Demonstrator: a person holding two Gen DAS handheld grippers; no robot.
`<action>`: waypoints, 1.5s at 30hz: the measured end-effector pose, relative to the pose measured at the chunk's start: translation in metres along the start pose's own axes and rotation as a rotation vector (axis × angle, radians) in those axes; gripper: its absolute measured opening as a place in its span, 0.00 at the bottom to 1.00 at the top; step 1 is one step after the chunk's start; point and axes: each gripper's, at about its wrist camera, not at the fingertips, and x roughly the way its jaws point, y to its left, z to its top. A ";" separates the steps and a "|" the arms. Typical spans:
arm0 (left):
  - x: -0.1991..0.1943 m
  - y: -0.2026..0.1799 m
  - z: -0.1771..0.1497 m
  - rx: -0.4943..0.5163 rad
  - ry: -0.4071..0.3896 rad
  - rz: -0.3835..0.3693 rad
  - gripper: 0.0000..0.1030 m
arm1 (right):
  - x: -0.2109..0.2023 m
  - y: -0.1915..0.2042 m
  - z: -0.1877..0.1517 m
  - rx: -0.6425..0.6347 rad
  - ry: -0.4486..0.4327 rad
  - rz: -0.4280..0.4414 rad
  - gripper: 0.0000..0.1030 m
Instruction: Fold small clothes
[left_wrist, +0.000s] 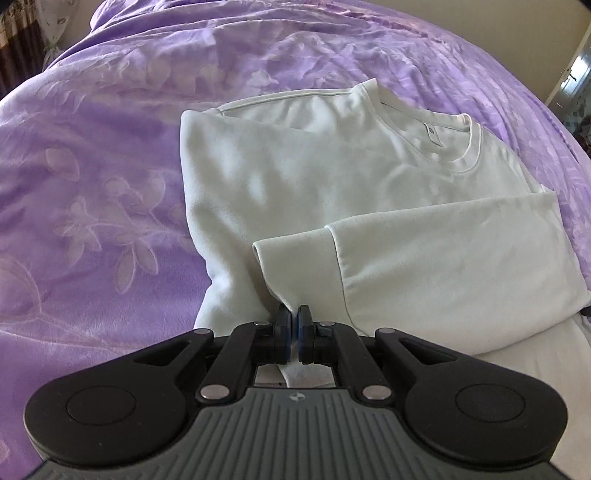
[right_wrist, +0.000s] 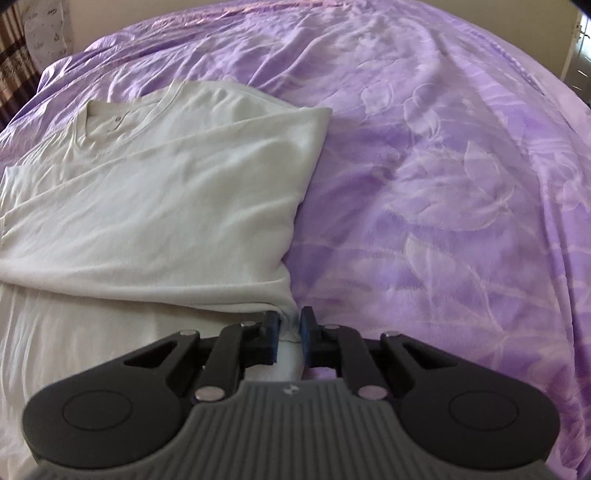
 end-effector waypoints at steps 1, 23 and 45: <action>-0.002 -0.001 0.000 0.004 -0.001 0.002 0.03 | -0.001 0.000 0.000 -0.007 0.010 0.000 0.05; -0.001 0.002 -0.003 -0.028 -0.004 0.000 0.10 | 0.016 -0.026 0.022 0.244 0.067 0.075 0.00; -0.080 -0.015 -0.024 0.195 -0.009 0.277 0.26 | -0.072 0.011 0.013 0.001 -0.027 -0.038 0.00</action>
